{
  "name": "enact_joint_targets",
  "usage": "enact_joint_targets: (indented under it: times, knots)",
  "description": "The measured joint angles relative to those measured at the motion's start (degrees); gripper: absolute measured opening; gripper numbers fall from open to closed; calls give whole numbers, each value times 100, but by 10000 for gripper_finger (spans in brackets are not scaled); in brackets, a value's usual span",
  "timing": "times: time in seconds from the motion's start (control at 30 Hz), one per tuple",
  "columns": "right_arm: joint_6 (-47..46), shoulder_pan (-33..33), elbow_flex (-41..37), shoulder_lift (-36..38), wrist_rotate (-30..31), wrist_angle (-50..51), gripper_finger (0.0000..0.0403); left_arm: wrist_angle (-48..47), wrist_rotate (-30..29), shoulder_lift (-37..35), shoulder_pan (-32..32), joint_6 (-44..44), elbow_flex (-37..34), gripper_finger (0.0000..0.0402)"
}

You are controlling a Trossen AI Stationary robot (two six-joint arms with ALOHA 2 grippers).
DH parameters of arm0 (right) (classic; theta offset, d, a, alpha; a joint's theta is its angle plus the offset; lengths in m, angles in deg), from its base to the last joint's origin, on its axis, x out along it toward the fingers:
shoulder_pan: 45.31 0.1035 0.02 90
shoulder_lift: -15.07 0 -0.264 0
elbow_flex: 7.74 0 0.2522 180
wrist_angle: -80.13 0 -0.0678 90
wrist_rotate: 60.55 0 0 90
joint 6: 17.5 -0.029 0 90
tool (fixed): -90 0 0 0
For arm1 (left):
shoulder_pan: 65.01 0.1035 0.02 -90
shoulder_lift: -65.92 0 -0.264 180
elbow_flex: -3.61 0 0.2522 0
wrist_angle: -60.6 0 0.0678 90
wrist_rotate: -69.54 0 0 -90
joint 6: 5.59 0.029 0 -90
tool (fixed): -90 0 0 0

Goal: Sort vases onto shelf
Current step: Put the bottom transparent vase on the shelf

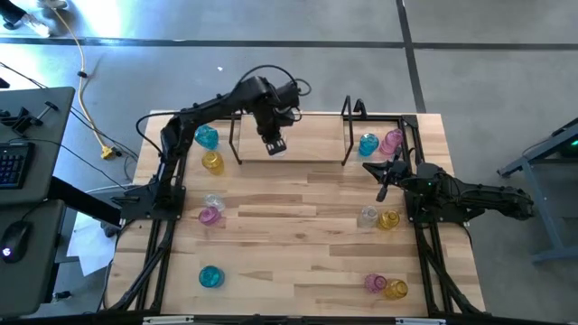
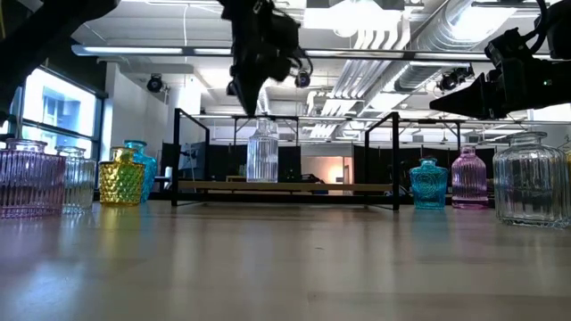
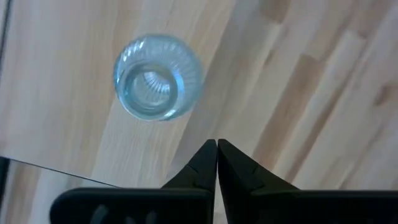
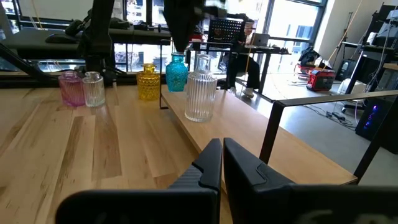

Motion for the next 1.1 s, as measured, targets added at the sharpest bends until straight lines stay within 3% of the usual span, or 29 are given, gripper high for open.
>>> enact_joint_targets:
  times: [0.27,1.1]
  knots:
    - [0,-2,0,2,0,0,0,832,-334,4,188,-264,-816,1]
    - [0,-2,2,2,1,0,0,2589,-401,56,437,132,-819,0]
